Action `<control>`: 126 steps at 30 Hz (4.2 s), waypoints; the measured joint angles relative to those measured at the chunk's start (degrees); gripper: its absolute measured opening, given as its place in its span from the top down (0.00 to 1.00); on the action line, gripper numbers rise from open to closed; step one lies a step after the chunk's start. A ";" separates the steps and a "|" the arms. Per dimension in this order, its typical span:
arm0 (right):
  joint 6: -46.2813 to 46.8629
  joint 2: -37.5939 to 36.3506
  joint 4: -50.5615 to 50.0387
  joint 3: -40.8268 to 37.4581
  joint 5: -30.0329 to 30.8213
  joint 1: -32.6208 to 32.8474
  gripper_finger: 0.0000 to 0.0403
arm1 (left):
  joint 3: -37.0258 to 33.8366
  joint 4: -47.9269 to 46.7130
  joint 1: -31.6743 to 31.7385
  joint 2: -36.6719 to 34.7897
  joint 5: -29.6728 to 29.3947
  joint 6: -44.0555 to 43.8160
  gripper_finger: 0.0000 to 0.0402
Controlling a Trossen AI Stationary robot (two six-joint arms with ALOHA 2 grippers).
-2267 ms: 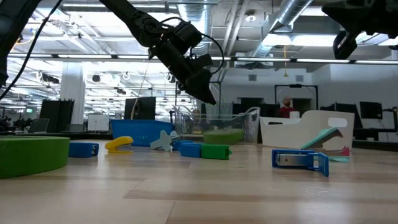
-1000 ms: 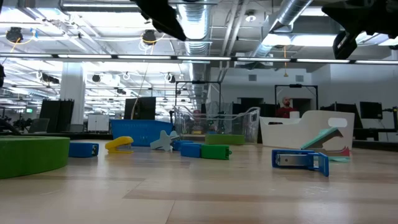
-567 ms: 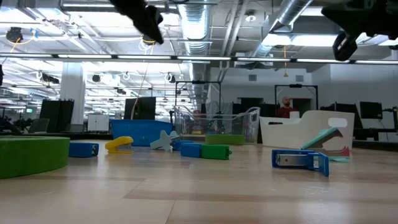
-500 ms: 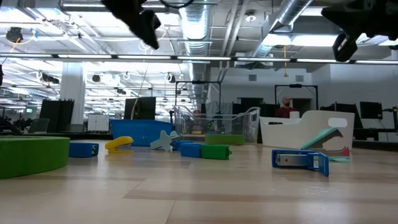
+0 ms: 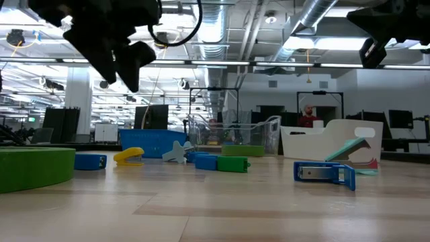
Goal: Pick and place Stapler, Stapler remover, tape
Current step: Put the yellow stapler into the blue bin
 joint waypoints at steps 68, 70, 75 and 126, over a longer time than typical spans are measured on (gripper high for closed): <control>1.48 0.00 -0.07 0.00 0.00 0.00 1.00 | -21.01 32.26 0.07 0.02 -1.79 -11.22 0.41; 1.48 0.00 -0.07 0.01 0.02 0.00 1.00 | -20.44 29.68 0.07 0.02 -1.79 -11.25 0.41; 1.35 0.00 -0.07 0.00 0.02 -0.02 1.00 | -20.05 28.59 0.07 0.02 -2.00 -11.21 0.41; 1.48 -0.01 -0.07 0.01 0.02 0.00 1.00 | -8.77 19.28 -0.13 13.68 -3.06 -5.62 0.72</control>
